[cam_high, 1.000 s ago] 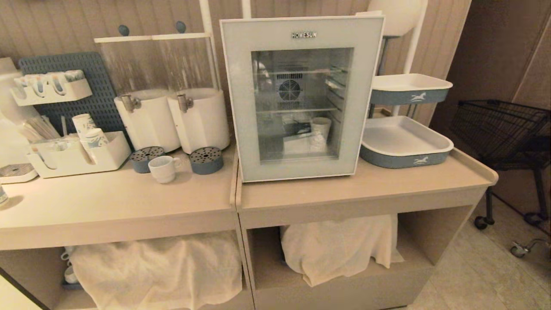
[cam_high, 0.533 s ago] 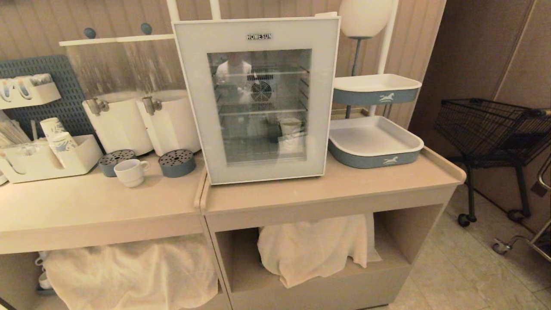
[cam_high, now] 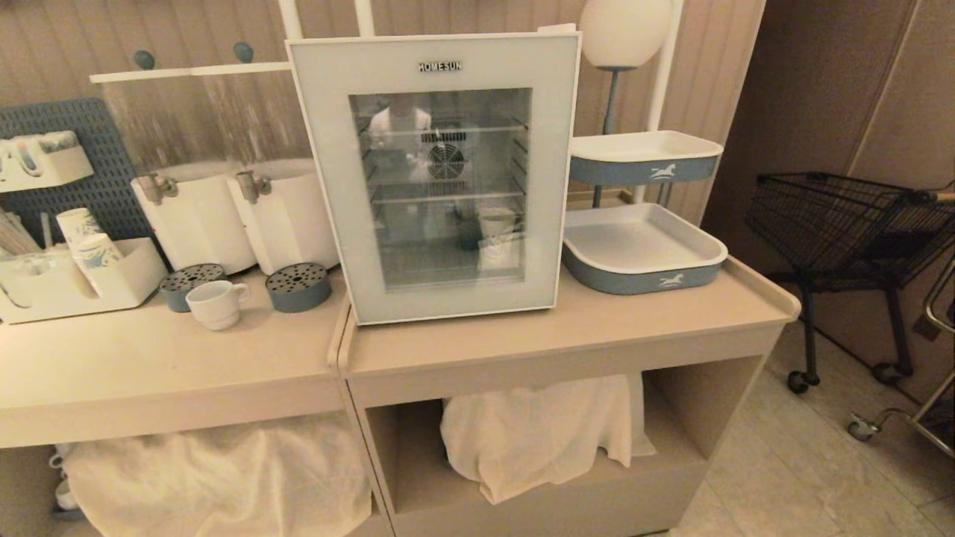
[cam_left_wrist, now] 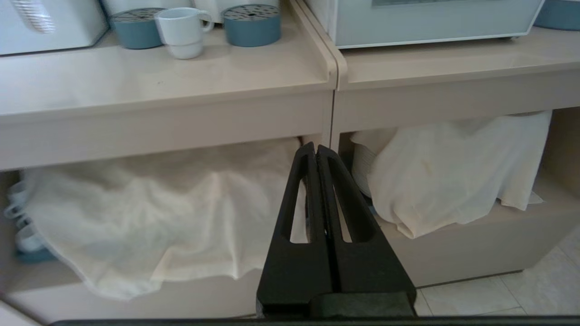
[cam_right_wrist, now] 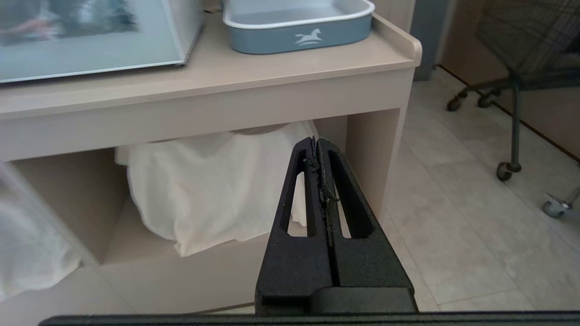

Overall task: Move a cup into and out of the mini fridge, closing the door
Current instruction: Open the freezer door

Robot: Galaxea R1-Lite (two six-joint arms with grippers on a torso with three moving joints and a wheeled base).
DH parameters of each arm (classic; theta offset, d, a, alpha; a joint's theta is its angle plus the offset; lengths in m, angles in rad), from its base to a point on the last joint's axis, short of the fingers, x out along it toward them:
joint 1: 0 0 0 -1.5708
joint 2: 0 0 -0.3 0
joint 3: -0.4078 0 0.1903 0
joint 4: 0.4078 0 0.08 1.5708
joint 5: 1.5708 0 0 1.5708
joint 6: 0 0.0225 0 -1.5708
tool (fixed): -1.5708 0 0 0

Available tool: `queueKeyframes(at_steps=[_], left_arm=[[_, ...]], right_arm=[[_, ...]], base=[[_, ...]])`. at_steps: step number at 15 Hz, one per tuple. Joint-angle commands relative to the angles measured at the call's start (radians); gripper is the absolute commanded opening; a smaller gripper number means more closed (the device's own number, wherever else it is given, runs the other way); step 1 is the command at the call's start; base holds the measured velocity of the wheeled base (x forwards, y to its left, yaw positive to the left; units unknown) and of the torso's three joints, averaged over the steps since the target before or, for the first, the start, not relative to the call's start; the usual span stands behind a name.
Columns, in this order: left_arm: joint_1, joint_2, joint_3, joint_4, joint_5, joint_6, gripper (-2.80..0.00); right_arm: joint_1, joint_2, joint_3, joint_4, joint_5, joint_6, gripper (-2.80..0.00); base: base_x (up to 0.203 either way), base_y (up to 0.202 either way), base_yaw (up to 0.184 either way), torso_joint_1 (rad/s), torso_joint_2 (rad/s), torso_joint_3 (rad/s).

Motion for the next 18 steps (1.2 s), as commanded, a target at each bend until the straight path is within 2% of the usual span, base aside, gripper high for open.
queueKeyframes(at_steps=[1,9,11,13,15,16,18], left_arm=[[0.000,0.001,0.000,0.000,0.000,0.000,-2.80],[0.000,0.000,0.000,0.000,0.000,0.000,-2.80],[0.001,0.001,-0.002,0.003,0.003,-0.005,-2.80],[0.001,0.003,-0.010,0.009,-0.001,0.022,-2.80],[0.001,0.021,-0.139,0.061,0.011,0.040,-2.80],[0.001,0.048,-0.266,0.116,0.015,0.037,-2.80],[-0.005,0.153,-0.642,0.261,0.022,0.013,-2.80]], right_arm=[[0.000,0.001,0.000,0.000,0.002,0.000,-2.80],[0.000,0.001,0.000,0.000,0.000,0.000,-2.80],[0.000,0.001,0.000,0.000,0.001,0.000,-2.80],[0.000,0.001,0.000,0.000,0.000,0.000,-2.80],[0.000,0.001,0.000,0.003,0.002,0.000,-2.80],[0.000,0.001,0.000,0.003,0.002,0.000,-2.80],[0.000,0.001,-0.002,0.003,0.002,0.000,-2.80]], base=[[0.161,0.000,-0.007,-0.001,0.01,0.002],[0.175,0.000,-0.003,0.000,0.00,0.001],[0.040,0.000,0.001,0.001,0.00,0.001],[0.000,0.000,0.000,0.000,0.00,0.000],[0.000,0.000,0.000,0.000,0.00,0.000],[0.000,0.000,0.000,0.000,0.00,0.000],[0.000,0.000,0.000,0.000,0.00,0.000]])
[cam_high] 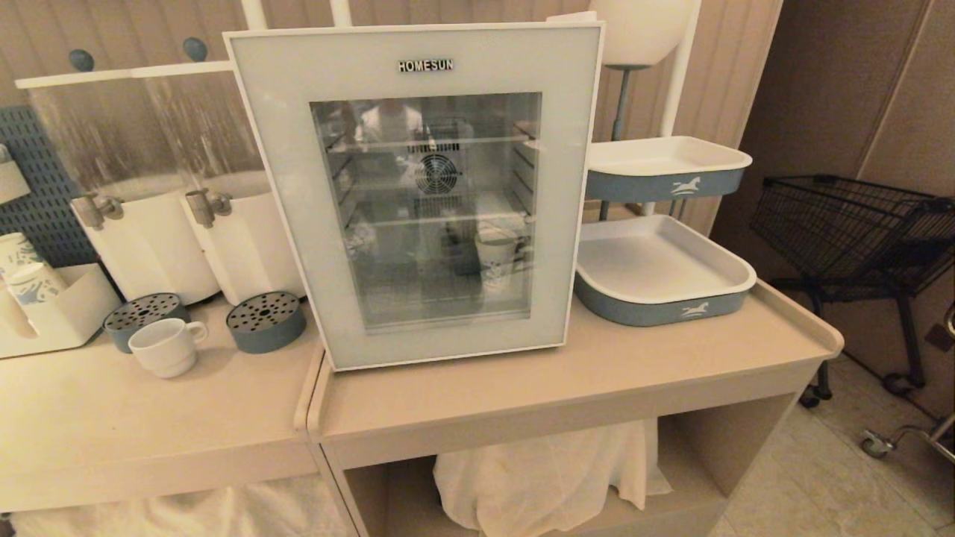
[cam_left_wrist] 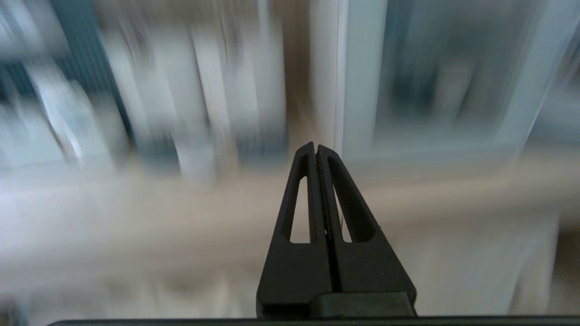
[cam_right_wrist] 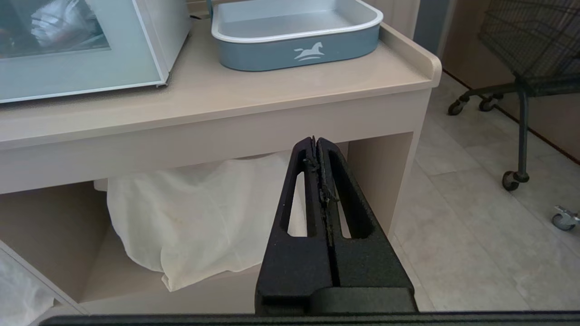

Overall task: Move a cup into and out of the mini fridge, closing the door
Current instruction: Open the freezer door

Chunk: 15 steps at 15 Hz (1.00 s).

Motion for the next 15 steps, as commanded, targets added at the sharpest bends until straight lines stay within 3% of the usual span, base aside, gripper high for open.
queueKeyframes(at_steps=[1,3,5,8,9,11,12,13,15], left_arm=[[-0.014,0.147,-0.348,0.142,0.003,-0.019,-2.80],[-0.100,0.339,-0.737,0.362,0.007,-0.059,-2.80],[-0.204,0.515,-0.973,0.576,0.016,-0.101,-2.80],[-0.509,0.770,-1.141,0.713,0.089,-0.180,-2.80],[-0.569,0.882,-1.175,0.713,0.103,-0.201,-2.80],[-0.569,1.088,-1.222,0.683,0.069,-0.230,-2.80],[-0.509,1.168,-1.235,0.664,-0.018,-0.238,-2.80],[-0.414,1.220,-1.232,0.639,-0.173,-0.233,-2.80],[-0.144,1.274,-1.141,0.517,-0.655,-0.141,-2.80]], right_arm=[[0.000,0.001,0.000,0.000,0.000,0.000,-2.80],[0.000,0.001,0.000,0.000,0.000,0.000,-2.80],[0.000,0.001,0.000,0.000,0.000,0.000,-2.80],[0.000,0.001,0.000,0.000,0.000,0.000,-2.80],[0.000,0.001,0.000,0.000,0.000,0.000,-2.80],[0.000,0.001,0.000,0.000,0.000,0.000,-2.80],[0.000,0.001,0.000,0.000,0.000,0.000,-2.80],[0.000,0.001,0.001,0.000,0.000,0.000,-2.80],[0.000,0.001,0.001,0.000,0.000,0.000,-2.80]], base=[[0.000,0.000,0.000,0.000,0.00,0.000],[0.000,0.000,0.000,0.000,0.00,0.000],[0.000,0.000,0.000,0.000,0.00,0.000],[0.000,0.000,0.000,0.000,0.00,0.000],[0.000,0.000,0.000,0.000,0.00,0.000],[0.000,0.000,0.000,0.000,0.00,0.000],[0.000,0.000,0.000,0.000,0.00,0.000],[0.000,0.000,0.000,0.000,0.00,0.000],[0.000,0.000,0.000,0.000,0.00,0.000]])
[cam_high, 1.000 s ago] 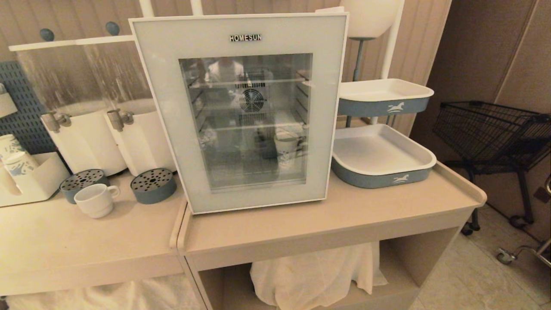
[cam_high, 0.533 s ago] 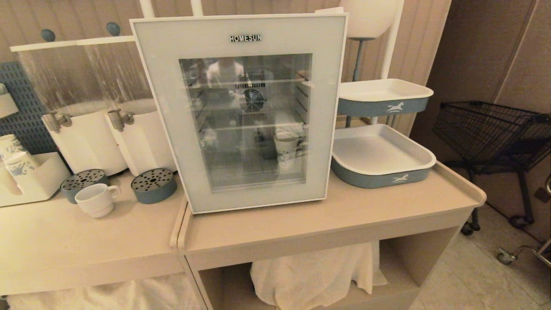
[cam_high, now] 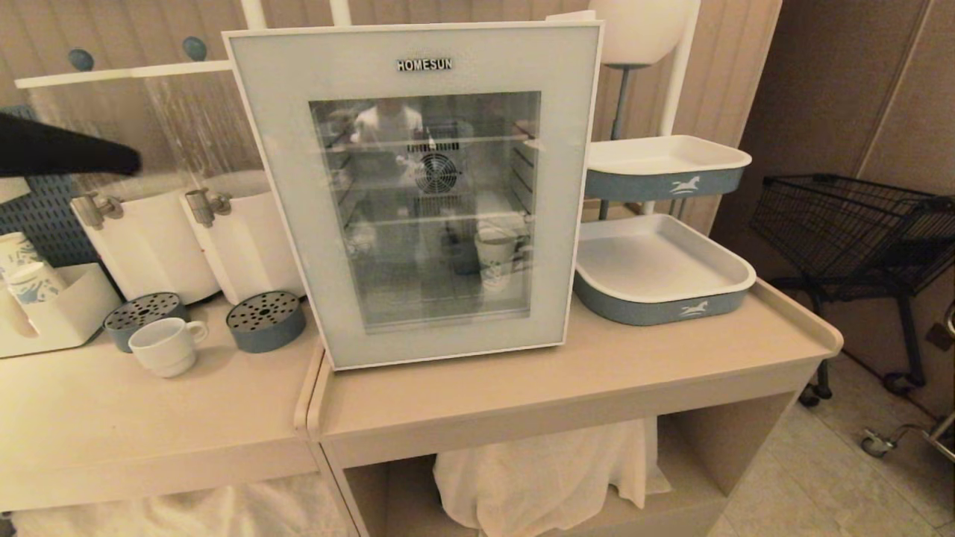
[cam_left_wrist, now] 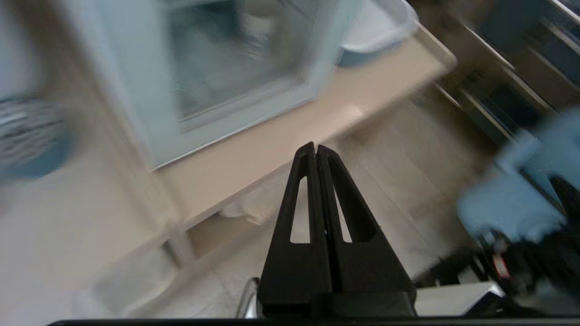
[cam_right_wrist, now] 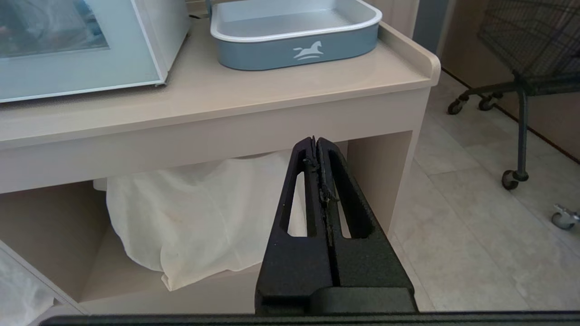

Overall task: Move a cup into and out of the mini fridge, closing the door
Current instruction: Open the freezer door

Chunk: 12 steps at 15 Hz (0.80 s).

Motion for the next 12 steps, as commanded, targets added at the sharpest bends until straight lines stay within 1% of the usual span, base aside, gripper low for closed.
queueKeyframes(at_steps=[1,2,3,4,5,6,7,8,9,10,11,12], left_arm=[[0.214,0.132,0.120,-0.126,-0.501,0.091,-2.80],[0.294,0.167,0.229,-0.239,-0.622,0.149,-2.80],[0.381,0.195,0.319,-0.346,-0.687,0.196,-2.80],[0.458,0.212,0.375,-0.441,-0.765,0.226,0.00],[0.523,0.220,0.415,-0.508,-0.884,0.248,0.00],[0.571,0.222,0.440,-0.547,-0.974,0.258,0.00],[0.645,0.220,0.447,-0.551,-1.073,0.264,0.00],[0.686,0.218,0.453,-0.555,-1.151,0.270,0.00],[0.719,0.219,0.456,-0.559,-1.170,0.283,0.00],[0.742,0.234,0.461,-0.563,-1.178,0.327,0.00],[0.736,0.258,0.469,-0.564,-1.180,0.392,0.00],[0.717,0.287,0.476,-0.563,-1.178,0.474,0.00]], right_arm=[[0.000,0.001,0.001,0.000,0.000,0.000,-2.80],[0.000,0.001,0.000,0.000,0.000,0.000,-2.80],[0.000,0.001,0.000,0.000,0.000,0.000,-2.80],[0.000,0.001,0.000,0.000,0.000,0.000,-2.80],[0.000,0.001,0.000,0.000,0.000,0.000,-2.80],[0.000,0.001,0.001,0.000,0.000,0.000,-2.80],[0.000,0.001,0.000,0.000,0.000,0.000,-2.80],[0.000,0.001,0.000,0.000,0.000,0.000,-2.80],[0.000,0.001,0.000,0.000,0.000,0.000,-2.80],[0.000,0.001,0.000,0.000,0.000,0.000,-2.80],[0.000,0.001,0.000,0.000,0.000,0.000,-2.80],[0.000,0.001,0.000,0.000,0.000,0.000,-2.80]], base=[[0.000,0.000,0.000,0.000,0.00,0.000],[0.000,0.000,0.000,0.000,0.00,0.000],[0.000,0.000,0.000,0.000,0.00,0.000],[0.000,0.000,0.000,0.000,0.00,0.000],[0.000,0.000,0.000,0.000,0.00,0.000],[0.000,0.000,0.000,0.000,0.00,0.000],[0.000,0.000,0.000,0.000,0.00,0.000],[0.000,0.000,0.000,0.000,0.00,0.000],[0.000,0.000,0.000,0.000,0.00,0.000],[0.000,0.000,0.000,0.000,0.00,0.000],[0.000,0.000,0.000,0.000,0.00,0.000],[0.000,0.000,0.000,0.000,0.00,0.000]])
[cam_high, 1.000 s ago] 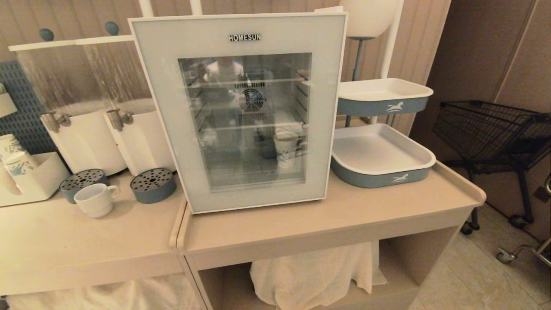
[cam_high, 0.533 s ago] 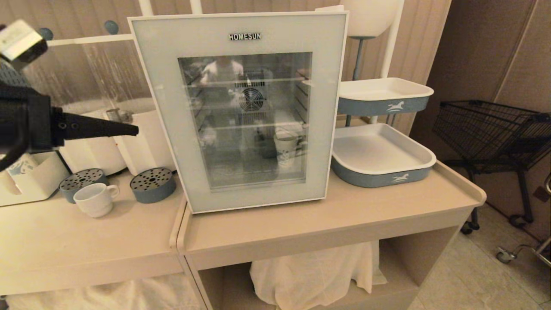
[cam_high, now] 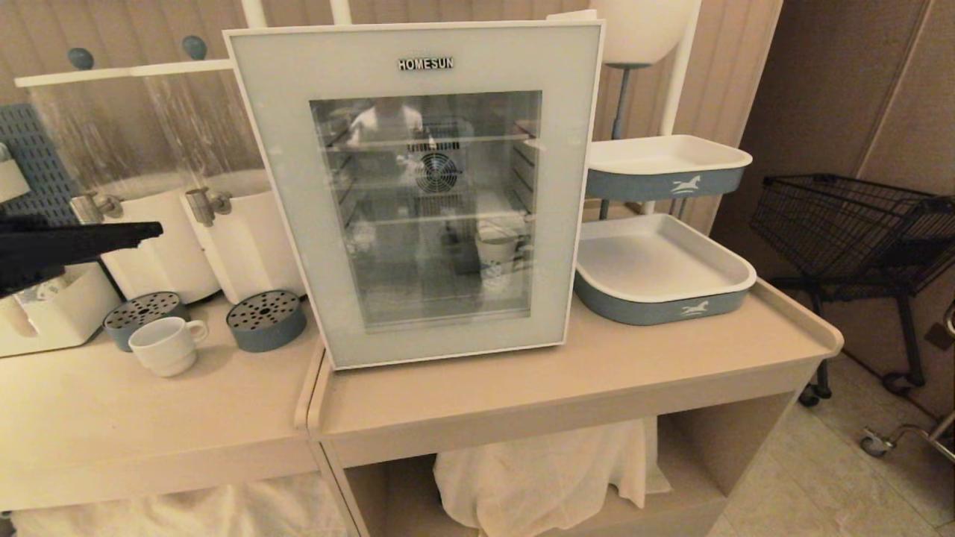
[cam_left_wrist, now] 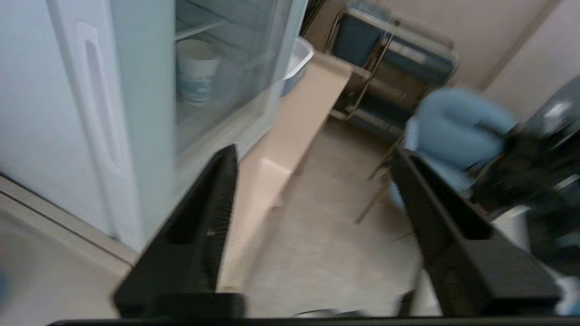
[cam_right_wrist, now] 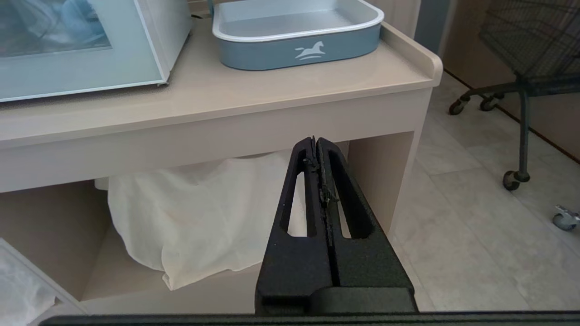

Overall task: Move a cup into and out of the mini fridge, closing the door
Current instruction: Open the freezer door

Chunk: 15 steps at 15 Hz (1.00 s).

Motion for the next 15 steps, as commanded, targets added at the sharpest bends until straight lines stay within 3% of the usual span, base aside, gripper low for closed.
queueKeyframes(at_steps=[1,3,5,6,7,13,15], left_arm=[[-0.040,0.061,0.014,0.005,0.007,0.104,0.00],[-0.134,0.092,0.021,0.004,0.081,0.138,0.00],[-0.216,0.112,0.025,0.002,0.197,0.189,0.00],[-0.228,0.126,0.022,0.002,0.260,0.240,0.00],[-0.230,0.139,0.009,0.000,0.284,0.249,0.00],[-0.178,0.183,-0.027,-0.007,0.287,0.252,0.00],[-0.166,0.240,-0.039,-0.072,0.266,0.252,0.00]], right_arm=[[0.000,0.001,0.001,0.000,0.000,0.000,-2.80],[0.000,0.001,0.000,0.000,0.000,0.000,-2.80],[0.000,0.001,0.000,0.000,0.000,0.000,-2.80],[0.000,0.001,0.000,0.000,0.000,0.000,-2.80],[0.000,0.001,0.001,0.000,0.000,0.000,-2.80],[0.000,0.001,0.001,0.000,0.000,0.000,-2.80],[0.000,0.001,0.000,-0.001,0.000,0.000,-2.80]], base=[[0.000,0.000,0.000,0.000,0.00,0.000],[0.000,0.000,0.000,0.000,0.00,0.000],[0.000,0.000,0.000,0.000,0.00,0.000],[0.000,0.000,0.000,0.000,0.00,0.000],[0.000,0.000,0.000,0.000,0.00,0.000],[0.000,0.000,0.000,0.000,0.00,0.000],[0.000,0.000,0.000,0.000,0.00,0.000]])
